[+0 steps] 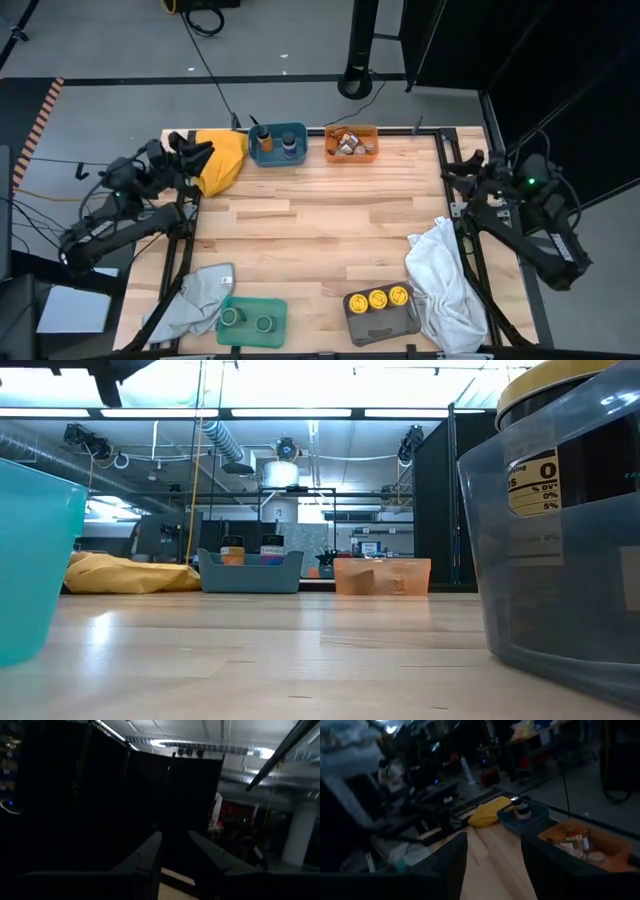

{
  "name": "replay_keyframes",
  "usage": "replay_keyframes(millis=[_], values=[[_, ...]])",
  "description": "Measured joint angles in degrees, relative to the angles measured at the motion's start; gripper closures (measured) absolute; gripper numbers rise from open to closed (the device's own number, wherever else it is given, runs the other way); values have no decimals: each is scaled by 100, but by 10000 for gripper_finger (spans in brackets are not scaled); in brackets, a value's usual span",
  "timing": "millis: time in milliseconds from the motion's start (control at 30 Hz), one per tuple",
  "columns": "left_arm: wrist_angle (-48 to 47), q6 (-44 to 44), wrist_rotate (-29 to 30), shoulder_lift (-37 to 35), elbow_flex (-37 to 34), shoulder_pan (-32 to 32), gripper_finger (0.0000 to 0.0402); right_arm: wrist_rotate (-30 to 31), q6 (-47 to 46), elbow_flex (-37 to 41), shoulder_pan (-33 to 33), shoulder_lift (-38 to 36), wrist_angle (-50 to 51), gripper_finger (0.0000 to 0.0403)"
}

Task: Sort spices by type
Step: Return to Home Position

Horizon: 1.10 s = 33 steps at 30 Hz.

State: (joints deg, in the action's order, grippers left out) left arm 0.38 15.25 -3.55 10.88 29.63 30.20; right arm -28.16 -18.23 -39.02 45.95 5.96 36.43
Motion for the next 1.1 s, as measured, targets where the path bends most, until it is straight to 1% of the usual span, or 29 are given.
replay_keyframes(millis=[67,167,333,500,567,767,900,1100], values=[[220,177,10,-125,-248,0,307,125,-342,296,0,-256,-134,208],[480,459,6,-206,-592,0,307,135,-805,712,0,-575,-474,208],[753,743,-27,-207,-1041,-96,307,-203,-1025,1114,0,-533,-666,208],[1096,773,35,-202,-1417,-335,307,-536,-1142,1451,-7,-569,-953,208],[1150,775,130,-204,-1538,-449,307,-565,-1145,1550,-7,-569,-1008,208],[1739,780,394,-202,-1970,-899,307,-610,-1223,1782,-7,-571,-1284,208],[1854,780,655,-195,-2219,-1257,310,-623,-1223,1807,-7,-569,-1368,208],[1963,612,1159,-195,-2411,-1782,326,-623,-1224,1807,-7,-569,-1421,209]])
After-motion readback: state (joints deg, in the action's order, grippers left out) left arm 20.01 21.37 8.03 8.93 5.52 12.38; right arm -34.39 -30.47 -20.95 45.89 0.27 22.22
